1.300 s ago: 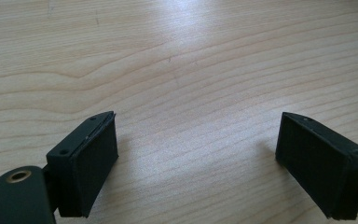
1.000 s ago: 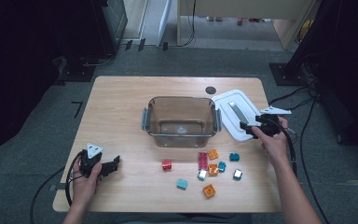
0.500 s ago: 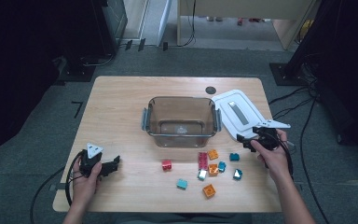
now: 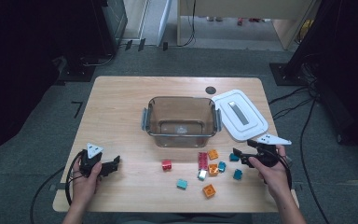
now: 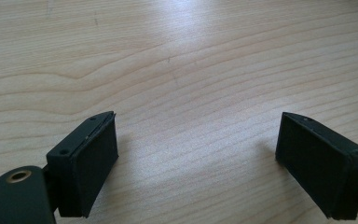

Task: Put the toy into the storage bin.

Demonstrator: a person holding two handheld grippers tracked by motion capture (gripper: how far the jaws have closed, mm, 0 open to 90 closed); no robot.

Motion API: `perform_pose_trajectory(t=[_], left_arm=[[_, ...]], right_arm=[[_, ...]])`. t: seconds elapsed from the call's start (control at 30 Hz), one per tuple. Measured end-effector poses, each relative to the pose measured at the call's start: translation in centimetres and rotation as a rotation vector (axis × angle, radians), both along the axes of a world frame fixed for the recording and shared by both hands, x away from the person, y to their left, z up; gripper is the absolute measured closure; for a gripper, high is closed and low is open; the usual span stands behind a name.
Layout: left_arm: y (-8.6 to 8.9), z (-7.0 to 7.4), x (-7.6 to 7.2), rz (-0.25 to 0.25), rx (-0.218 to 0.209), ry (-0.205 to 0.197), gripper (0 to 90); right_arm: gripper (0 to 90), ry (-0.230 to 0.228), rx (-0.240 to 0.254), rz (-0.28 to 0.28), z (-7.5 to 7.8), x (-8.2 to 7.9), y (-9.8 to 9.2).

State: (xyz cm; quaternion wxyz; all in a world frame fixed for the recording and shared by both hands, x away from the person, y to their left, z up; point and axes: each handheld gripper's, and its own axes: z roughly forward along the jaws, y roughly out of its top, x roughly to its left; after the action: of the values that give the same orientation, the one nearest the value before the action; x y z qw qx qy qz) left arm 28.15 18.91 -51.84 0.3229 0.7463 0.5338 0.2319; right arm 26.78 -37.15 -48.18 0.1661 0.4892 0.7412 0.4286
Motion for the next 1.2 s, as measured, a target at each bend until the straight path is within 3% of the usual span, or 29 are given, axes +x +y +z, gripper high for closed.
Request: perform_pose_trajectory(t=[0.27, 0.6, 0.97, 1.03, 1.2], left_arm=[[0.0, 0.0, 0.0, -0.002, 0.0, 0.0, 12.7], [0.0, 0.0, 0.0, -0.003, 0.001, 0.001, 12.7], [0.0, 0.0, 0.0, -0.003, 0.001, 0.0, 12.7], [0.0, 0.0, 0.0, -0.003, 0.001, 0.001, 12.7], [0.0, 0.0, 0.0, -0.004, 0.001, 0.001, 12.7]], right_arm=[[29.3, -0.01, -0.003, -0.013, -0.5, -0.4, 0.7], [41.4, 0.055, -0.054, -0.017, -2.3, -0.2, 1.2], [48.3, 0.108, -0.093, 0.021, -3.2, -0.3, 1.3], [54.2, 0.109, -0.094, 0.026, -3.3, -0.3, 1.3], [55.1, 0.099, -0.105, 0.055, -3.2, -0.4, 1.4]])
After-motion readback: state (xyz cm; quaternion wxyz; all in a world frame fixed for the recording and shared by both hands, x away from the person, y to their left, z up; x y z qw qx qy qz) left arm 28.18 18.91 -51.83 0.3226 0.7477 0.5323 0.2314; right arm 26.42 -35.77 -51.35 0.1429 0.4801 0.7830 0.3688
